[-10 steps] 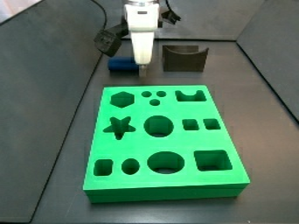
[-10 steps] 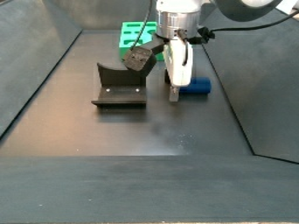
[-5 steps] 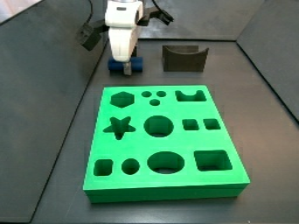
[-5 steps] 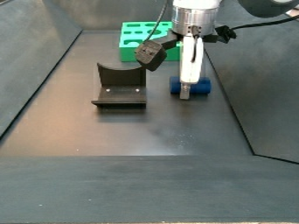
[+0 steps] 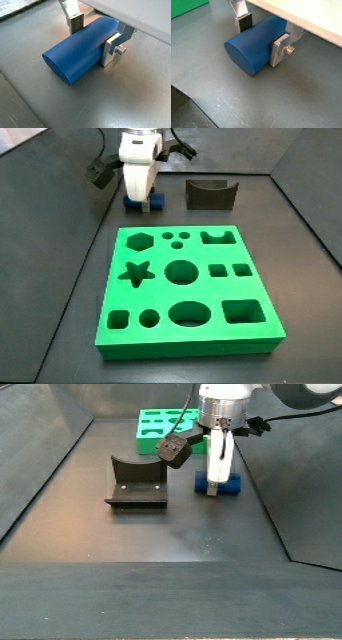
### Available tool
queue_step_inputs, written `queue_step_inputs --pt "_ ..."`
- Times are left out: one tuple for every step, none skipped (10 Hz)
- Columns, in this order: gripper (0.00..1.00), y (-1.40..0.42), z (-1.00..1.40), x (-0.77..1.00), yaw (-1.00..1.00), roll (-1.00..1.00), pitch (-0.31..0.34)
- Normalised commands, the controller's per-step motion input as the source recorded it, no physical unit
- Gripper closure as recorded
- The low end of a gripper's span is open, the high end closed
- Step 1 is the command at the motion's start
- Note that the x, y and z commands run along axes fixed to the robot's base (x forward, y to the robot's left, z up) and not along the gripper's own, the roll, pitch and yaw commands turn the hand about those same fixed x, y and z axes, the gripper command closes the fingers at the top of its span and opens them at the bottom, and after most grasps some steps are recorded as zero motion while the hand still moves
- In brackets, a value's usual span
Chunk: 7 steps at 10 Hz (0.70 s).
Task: Pick up the oval object. Move up. Place the oval object on the fixture. Regrasp the oval object. Move to above the board. Insert the oval object.
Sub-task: Pick up the oval object.
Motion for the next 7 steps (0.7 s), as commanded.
queue_step_inputs --pt "1.00 0.00 0.00 0.00 0.00 0.00 0.000" --pt "1.00 0.00 0.00 0.00 0.00 0.00 0.000" --pt "1.00 0.00 0.00 0.00 0.00 0.00 0.000" --pt "1.00 0.00 0.00 0.00 0.00 0.00 0.000" --pt "1.00 0.00 0.00 0.00 0.00 0.00 0.000" --pt "1.00 0.00 0.00 0.00 0.00 0.00 0.000" --pt "1.00 0.00 0.00 0.00 0.00 0.00 0.000"
